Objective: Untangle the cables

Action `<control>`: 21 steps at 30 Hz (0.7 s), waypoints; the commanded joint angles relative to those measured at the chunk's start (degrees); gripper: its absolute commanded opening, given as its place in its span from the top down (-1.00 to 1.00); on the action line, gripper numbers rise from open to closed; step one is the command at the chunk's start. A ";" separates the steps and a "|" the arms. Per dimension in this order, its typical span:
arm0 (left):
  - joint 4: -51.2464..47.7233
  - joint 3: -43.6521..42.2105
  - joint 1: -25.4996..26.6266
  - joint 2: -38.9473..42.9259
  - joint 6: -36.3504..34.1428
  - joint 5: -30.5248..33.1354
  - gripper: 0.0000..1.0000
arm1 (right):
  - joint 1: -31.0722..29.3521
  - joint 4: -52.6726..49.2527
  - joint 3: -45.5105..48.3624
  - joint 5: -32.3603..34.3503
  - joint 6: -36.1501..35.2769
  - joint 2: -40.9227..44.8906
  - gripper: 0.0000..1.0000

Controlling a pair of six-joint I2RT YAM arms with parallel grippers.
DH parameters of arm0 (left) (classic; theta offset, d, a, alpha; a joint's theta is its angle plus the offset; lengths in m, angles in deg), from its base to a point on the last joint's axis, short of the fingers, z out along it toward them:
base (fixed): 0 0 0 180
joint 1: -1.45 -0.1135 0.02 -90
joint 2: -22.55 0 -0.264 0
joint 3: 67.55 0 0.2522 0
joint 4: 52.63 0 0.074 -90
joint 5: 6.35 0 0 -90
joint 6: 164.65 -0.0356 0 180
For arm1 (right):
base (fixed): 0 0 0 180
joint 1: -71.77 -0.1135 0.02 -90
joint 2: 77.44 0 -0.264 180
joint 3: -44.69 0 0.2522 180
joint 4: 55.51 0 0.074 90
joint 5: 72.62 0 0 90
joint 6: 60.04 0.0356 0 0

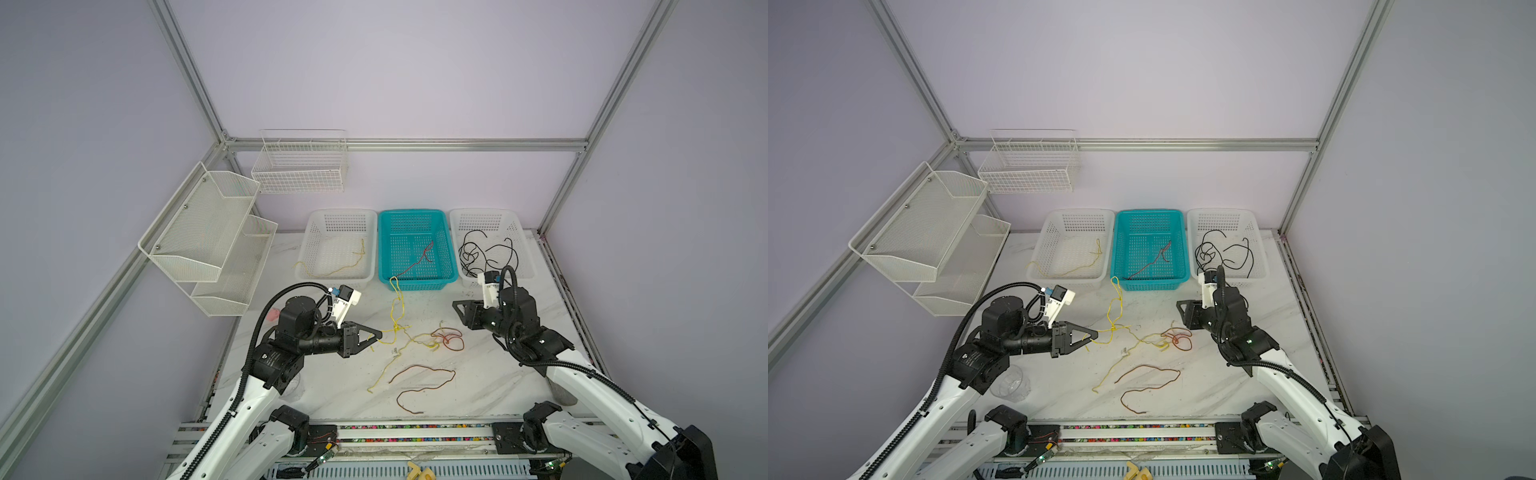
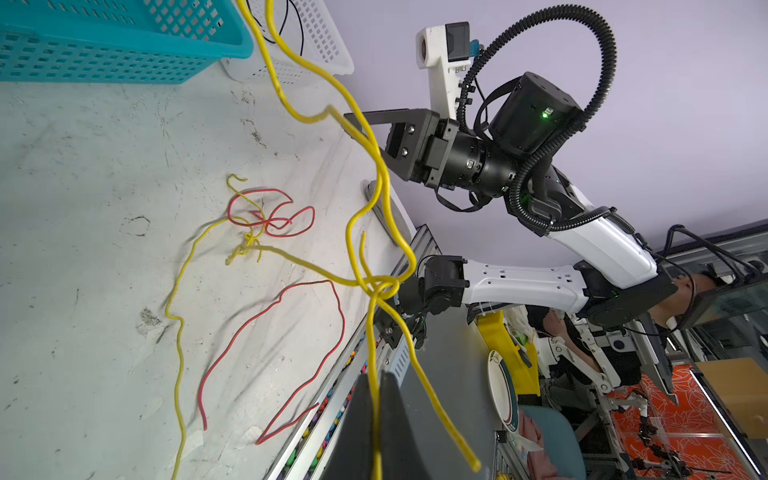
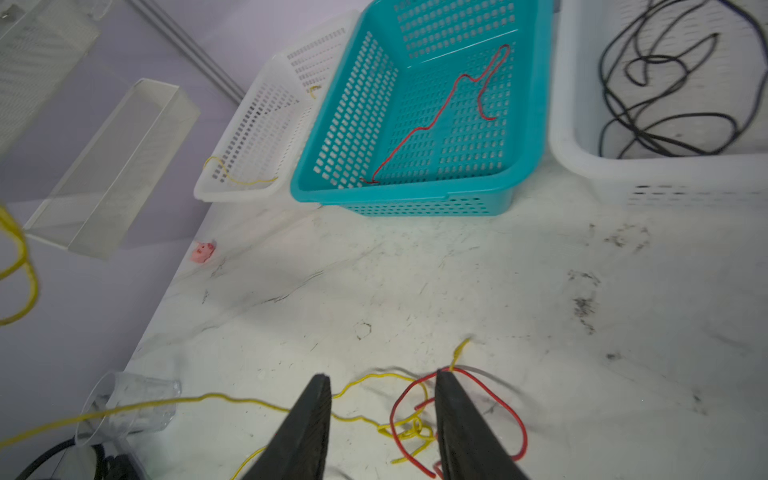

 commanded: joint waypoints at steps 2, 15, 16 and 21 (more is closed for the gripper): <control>8.40 -3.66 0.15 -0.43 4.92 -2.40 1.00 | -6.14 7.98 -0.82 -1.12 -2.74 0.26 0.07; 18.58 -6.36 0.32 -0.97 12.38 -3.91 1.00 | -22.72 42.47 11.05 4.47 -9.86 -7.44 0.00; 18.88 -6.42 0.27 -0.87 12.65 -3.92 1.00 | -22.95 44.93 11.79 5.62 -10.29 -8.13 0.00; 19.76 -7.34 0.31 -0.79 13.30 -3.93 1.00 | -24.79 57.49 14.07 11.17 -13.12 -12.61 0.01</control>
